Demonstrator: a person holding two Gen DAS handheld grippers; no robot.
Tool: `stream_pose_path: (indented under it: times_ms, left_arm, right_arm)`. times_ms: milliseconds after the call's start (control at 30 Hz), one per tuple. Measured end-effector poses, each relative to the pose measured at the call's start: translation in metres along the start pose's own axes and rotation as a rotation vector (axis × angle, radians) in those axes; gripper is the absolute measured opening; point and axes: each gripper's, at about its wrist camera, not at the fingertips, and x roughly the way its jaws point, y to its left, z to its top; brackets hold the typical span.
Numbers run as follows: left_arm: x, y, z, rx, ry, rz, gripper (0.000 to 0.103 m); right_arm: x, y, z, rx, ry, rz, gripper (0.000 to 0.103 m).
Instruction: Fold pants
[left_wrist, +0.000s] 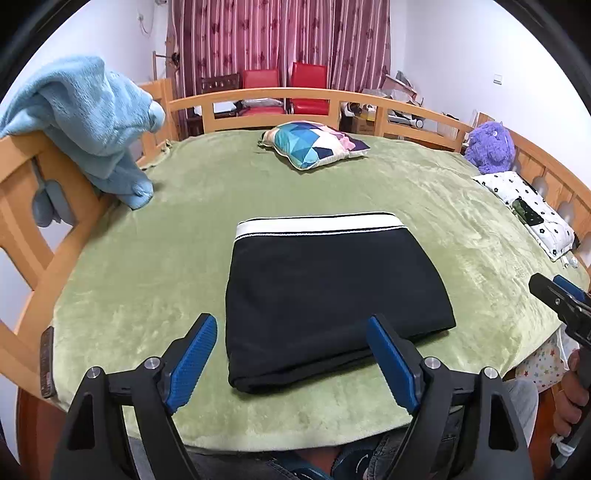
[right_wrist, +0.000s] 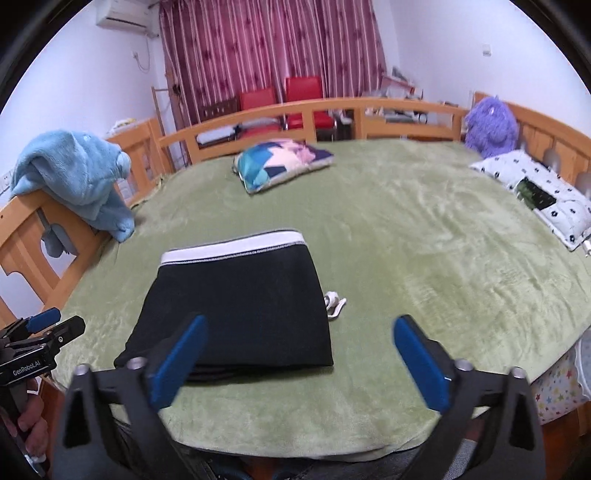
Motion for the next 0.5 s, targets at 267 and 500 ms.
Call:
stream_pose_path:
  times_ms: [267,500]
  left_arm:
    - [-0.024,-0.013,-0.010,-0.004,-0.007,-0.001,0.088]
    - [-0.038,-0.020,-0.013,0.001,-0.024,0.004,0.088]
  right_arm:
    - [-0.025,-0.001,-0.009,0.000,-0.007,-0.019,0.102]
    - [-0.035,-0.005,-0.014,0.008,-0.007,-0.034,0.102]
